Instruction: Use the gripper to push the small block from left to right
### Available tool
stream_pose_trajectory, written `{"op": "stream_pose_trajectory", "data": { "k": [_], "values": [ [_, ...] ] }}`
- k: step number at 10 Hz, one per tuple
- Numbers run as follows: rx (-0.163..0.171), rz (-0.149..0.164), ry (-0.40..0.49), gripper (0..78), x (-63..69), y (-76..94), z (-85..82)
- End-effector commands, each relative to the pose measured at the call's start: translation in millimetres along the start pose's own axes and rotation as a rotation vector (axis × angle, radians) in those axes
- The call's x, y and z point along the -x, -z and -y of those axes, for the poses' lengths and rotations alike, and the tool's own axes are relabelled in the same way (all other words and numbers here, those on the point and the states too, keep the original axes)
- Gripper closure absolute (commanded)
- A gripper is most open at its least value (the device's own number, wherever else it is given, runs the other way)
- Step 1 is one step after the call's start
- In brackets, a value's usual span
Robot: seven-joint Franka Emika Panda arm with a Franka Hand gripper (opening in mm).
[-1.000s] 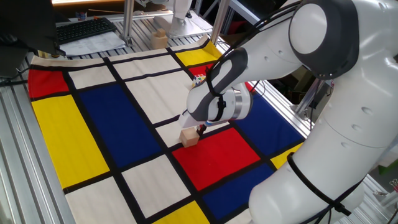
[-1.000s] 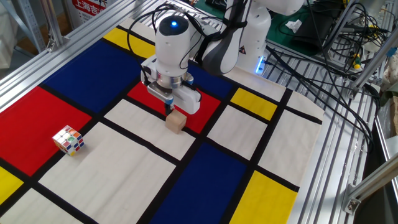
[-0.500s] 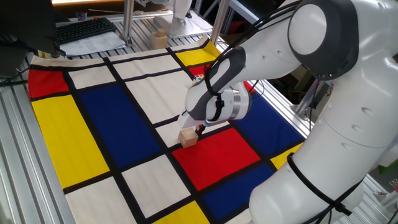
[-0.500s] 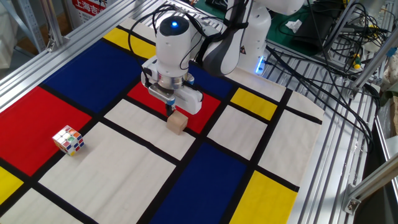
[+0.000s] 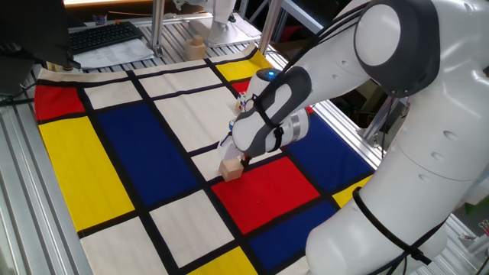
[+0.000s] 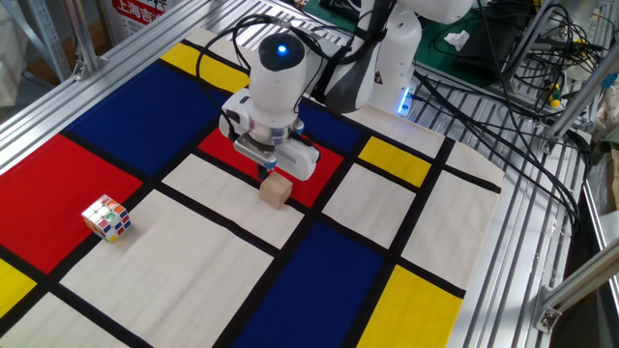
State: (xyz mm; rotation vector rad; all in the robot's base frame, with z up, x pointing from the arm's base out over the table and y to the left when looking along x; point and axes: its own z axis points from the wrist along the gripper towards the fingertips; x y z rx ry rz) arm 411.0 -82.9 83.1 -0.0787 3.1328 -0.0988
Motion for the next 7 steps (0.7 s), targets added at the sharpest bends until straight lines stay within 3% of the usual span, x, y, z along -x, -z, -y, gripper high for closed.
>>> {"op": "stream_pose_trajectory", "data": {
  "k": [1, 4, 7],
  "values": [
    [0.011, 0.017, 0.066, 77.6, 1.2, 0.8, 0.3],
    [0.037, 0.019, 0.031, 77.6, 1.1, 0.9, -5.6],
    [0.039, 0.026, -0.002, 77.6, 0.8, 1.0, -24.4]
  ]
}}
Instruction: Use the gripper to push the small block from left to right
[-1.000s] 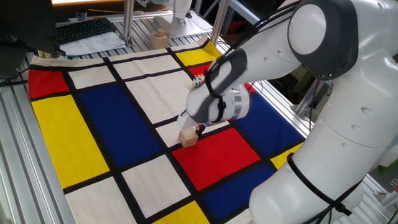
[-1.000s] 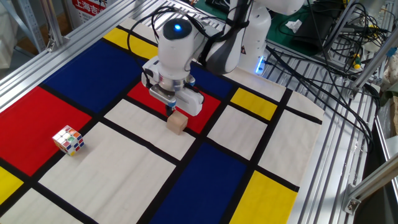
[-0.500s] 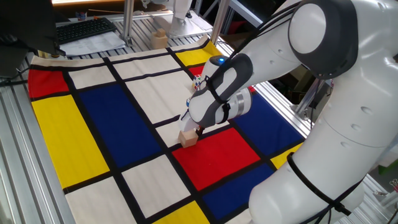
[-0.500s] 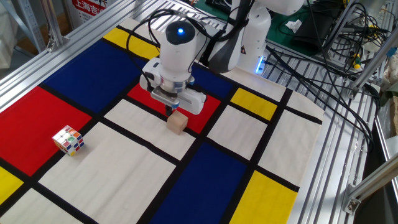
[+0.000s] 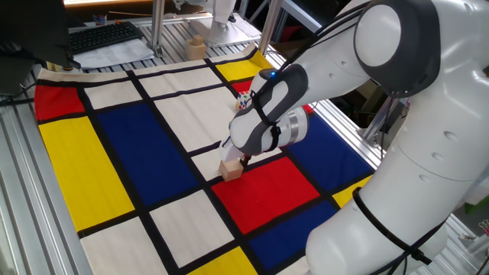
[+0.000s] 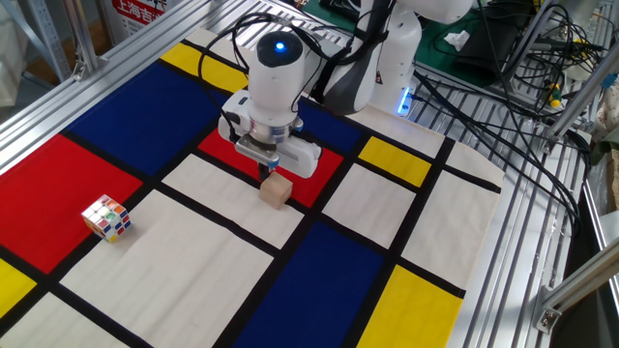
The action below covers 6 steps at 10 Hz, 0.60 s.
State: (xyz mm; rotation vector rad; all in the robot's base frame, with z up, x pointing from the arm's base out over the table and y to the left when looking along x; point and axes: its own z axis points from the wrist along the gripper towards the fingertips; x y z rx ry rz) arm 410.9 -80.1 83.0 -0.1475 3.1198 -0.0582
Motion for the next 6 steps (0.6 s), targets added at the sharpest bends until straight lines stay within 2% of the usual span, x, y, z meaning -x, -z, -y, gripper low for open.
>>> {"op": "stream_pose_trajectory", "data": {
  "k": [1, 6],
  "values": [
    [0.013, 0.016, -0.057, 77.6, 1.7, 0.5, -28.8],
    [0.022, 0.03, -0.113, 77.6, -2.0, 2.9, -63.6]
  ]
}}
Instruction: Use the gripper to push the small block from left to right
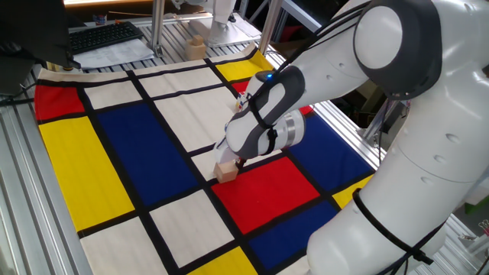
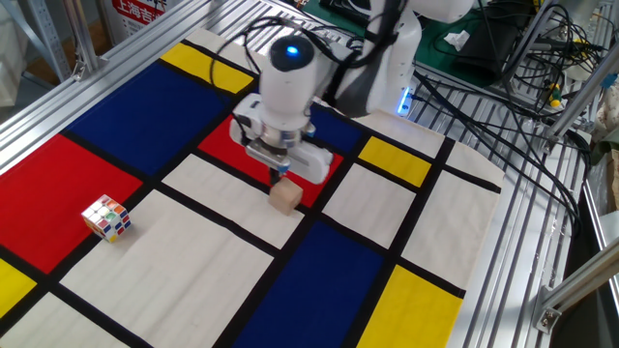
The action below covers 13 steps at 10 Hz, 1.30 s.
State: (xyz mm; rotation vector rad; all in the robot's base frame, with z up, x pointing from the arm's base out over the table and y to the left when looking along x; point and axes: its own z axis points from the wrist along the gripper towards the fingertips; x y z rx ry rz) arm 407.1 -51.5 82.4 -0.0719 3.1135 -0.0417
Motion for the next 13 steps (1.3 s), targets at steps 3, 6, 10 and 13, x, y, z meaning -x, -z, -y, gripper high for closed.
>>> {"op": "stream_pose_trajectory", "data": {
  "k": [3, 6, 10, 13],
  "values": [
    [0.017, 0.029, -0.091, 77.6, -5.0, 3.7, -48.5],
    [0.02, 0.04, -0.109, 77.6, -3.7, 7.9, -52.3],
    [0.021, 0.085, -0.159, 77.6, 9.9, 14.6, -49.1],
    [0.027, 0.085, -0.162, 77.6, 21.3, 19.6, -45.8]
  ]
}}
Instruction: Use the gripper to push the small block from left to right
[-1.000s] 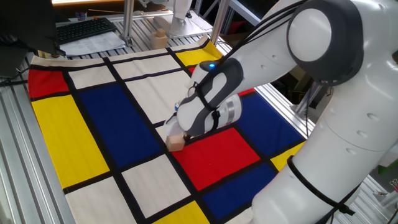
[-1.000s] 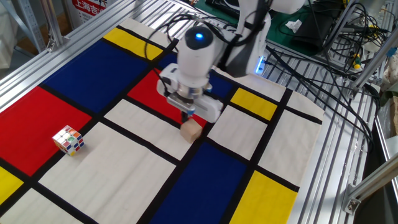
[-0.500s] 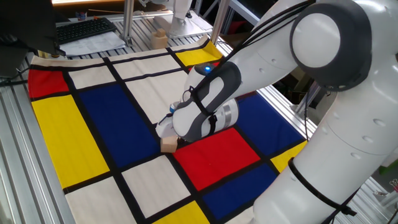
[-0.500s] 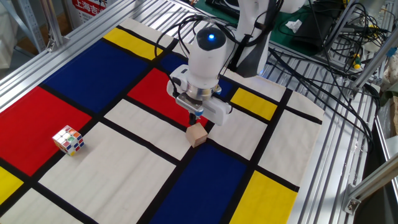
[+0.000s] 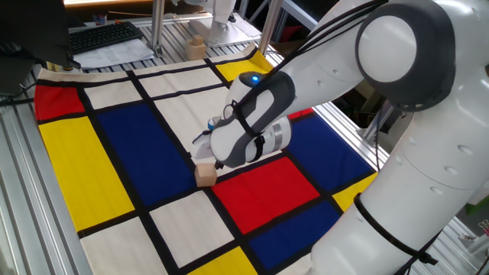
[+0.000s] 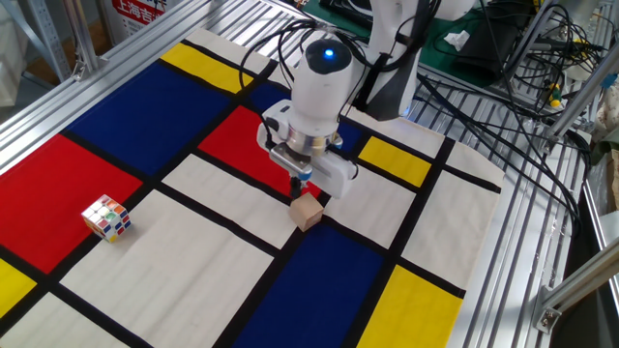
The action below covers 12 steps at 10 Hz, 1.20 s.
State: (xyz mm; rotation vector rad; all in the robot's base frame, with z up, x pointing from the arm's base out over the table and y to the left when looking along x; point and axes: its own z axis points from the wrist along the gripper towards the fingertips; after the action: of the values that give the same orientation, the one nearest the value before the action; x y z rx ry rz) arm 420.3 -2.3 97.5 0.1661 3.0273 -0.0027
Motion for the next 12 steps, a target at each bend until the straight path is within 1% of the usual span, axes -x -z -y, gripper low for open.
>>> {"op": "stream_pose_trajectory", "data": {
  "k": [1, 2, 3, 4, 5, 6, 8, 9, 11, 12],
  "values": [
    [0.009, 0.002, -0.009, 77.6, 6.1, 3.1, 1.3],
    [0.014, 0.001, -0.018, 77.6, 6.0, 3.1, 1.1],
    [0.013, -0.013, -0.029, 77.6, 6.1, 3.2, 1.1],
    [-0.019, -0.057, -0.049, 77.6, 6.1, 3.0, 1.0],
    [-0.022, -0.071, -0.064, 77.6, 6.2, 2.4, 0.9],
    [-0.034, -0.099, -0.072, 77.6, 6.1, -0.4, 0.1],
    [-0.039, -0.1, -0.071, 77.6, 6.5, -5.3, -1.1],
    [-0.041, -0.095, -0.072, 77.6, 7.1, -10.1, -2.2],
    [-0.039, -0.095, -0.072, 77.6, 7.5, -10.8, -2.4],
    [-0.033, -0.095, -0.07, 77.6, 7.8, -11.0, -2.4]
  ]
}}
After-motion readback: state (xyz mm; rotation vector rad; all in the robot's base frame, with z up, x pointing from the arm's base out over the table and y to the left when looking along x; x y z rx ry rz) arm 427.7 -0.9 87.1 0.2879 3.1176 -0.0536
